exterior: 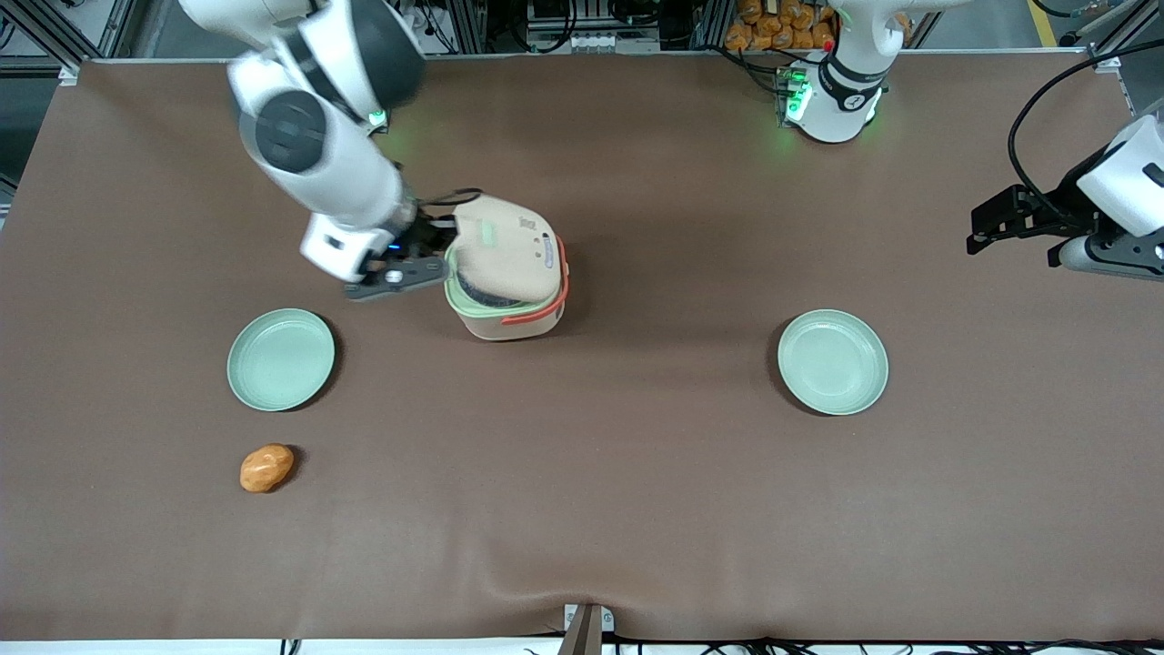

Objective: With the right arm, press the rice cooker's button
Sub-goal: 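Lift the right gripper away as the rice cooker lid pops open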

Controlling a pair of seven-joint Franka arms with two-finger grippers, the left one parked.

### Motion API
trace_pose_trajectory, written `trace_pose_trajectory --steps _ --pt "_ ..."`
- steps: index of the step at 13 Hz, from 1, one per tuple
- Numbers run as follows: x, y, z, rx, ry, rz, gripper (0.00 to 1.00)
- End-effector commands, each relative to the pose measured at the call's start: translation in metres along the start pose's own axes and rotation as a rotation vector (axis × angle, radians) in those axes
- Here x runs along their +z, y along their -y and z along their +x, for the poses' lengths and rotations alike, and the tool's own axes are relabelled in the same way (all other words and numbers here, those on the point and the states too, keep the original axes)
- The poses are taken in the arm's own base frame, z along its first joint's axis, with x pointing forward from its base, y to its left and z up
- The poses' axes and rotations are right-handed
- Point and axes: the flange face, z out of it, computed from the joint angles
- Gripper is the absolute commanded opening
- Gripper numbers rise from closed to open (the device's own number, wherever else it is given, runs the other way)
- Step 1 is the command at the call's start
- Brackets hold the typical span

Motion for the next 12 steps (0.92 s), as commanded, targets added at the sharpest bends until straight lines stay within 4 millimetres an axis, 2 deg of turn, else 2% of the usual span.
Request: trace_pose_trajectory --steps 1,3,4,5,6,8,9,12 --pt "-0.066 -0.041 -0.012 0.061 -0.078 0.045 1.00" --pt "-0.097 -0.077 -0.012 0.121 -0.114 0.051 1.00" --pt "-0.109 -0.086 -0.012 0.133 -0.132 0.041 1.00" --pt "-0.115 -0.098 -0.012 0.152 -0.143 0.036 1.00" --pt "-0.122 -0.122 -0.012 0.190 -0.151 0.041 1.00" --pt "-0.145 -0.148 -0.029 0.156 -0.173 0.023 1.00" --pt "-0.159 -0.168 -0.040 0.152 -0.196 -0.026 1.00" --pt "-0.170 -0.197 -0.051 0.189 -0.200 -0.071 1.00"
